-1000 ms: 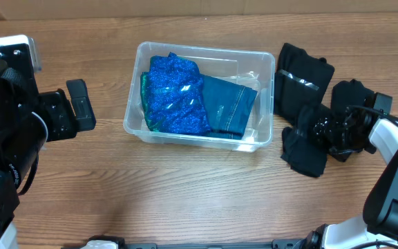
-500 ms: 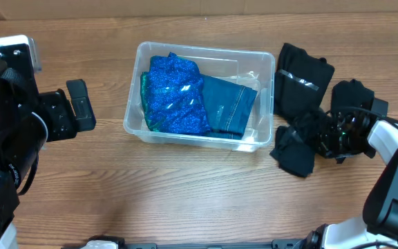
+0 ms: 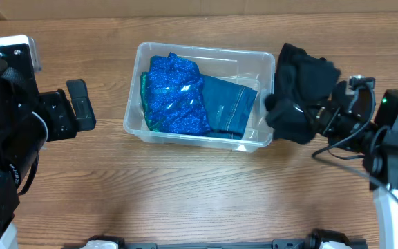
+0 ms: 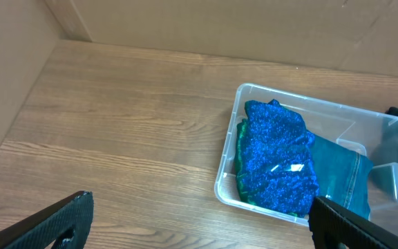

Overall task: Pack container
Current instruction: 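Place the black garment into the bin's right side and release, then move the right gripper to the next black garment on the right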

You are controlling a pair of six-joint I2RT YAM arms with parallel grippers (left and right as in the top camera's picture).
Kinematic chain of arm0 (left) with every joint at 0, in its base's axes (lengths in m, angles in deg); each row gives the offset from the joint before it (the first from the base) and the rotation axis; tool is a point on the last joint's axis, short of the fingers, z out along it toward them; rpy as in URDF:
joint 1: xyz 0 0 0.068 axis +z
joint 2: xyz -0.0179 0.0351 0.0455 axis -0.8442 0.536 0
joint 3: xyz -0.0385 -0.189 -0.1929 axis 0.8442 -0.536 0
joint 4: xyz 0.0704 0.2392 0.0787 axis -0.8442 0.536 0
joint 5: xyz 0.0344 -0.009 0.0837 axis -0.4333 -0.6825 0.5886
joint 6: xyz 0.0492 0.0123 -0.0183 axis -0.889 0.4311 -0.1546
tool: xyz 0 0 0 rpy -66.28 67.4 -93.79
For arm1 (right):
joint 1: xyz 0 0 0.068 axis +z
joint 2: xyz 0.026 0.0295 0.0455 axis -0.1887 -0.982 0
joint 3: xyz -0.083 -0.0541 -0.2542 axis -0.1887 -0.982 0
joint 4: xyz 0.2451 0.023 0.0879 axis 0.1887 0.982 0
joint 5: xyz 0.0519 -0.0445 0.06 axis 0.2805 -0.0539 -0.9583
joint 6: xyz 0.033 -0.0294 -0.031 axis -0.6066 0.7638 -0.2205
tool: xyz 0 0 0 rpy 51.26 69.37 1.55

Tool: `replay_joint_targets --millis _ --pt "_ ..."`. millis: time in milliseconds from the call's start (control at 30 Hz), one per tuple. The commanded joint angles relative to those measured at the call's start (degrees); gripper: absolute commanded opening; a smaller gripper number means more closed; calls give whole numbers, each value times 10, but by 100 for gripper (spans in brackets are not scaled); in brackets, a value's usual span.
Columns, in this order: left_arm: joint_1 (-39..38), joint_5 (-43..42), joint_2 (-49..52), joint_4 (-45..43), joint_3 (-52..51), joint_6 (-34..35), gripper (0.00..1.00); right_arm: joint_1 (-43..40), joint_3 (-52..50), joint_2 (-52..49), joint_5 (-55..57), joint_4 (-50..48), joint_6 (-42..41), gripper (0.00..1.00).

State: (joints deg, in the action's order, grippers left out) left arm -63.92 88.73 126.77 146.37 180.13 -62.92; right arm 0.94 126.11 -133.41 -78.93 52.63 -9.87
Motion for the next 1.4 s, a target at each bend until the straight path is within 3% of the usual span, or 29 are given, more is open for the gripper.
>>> replay_joint_targets --millis 0,167,333,433,500,700,867,1067,1200,1367 --pt "3 12 -3 -1 1 -11 100 75 9 -6 -13 -54 -67 12" --pt "3 12 -3 -1 1 -11 100 178 9 -80 102 -125 -143 12" --pt "3 12 -3 -1 1 -11 100 217 9 -186 126 -175 -187 13" --pt "3 12 -3 -1 1 -11 100 224 9 -243 125 -220 -186 30" --pt "3 12 -3 -1 1 -11 100 217 10 -255 124 -235 -184 36" --pt "3 12 -3 -1 1 -11 100 126 52 -207 71 -210 -170 66" --pt "3 12 -3 -1 1 -11 100 23 90 -167 71 -103 -102 76" --pt "3 12 -3 -1 1 -11 100 -132 93 -178 212 13 -40 99" --pt "3 12 -3 -1 1 -11 100 -221 92 -227 239 14 -44 100" --pt "3 12 -3 -1 1 -11 100 -272 92 -314 240 -26 -38 100"
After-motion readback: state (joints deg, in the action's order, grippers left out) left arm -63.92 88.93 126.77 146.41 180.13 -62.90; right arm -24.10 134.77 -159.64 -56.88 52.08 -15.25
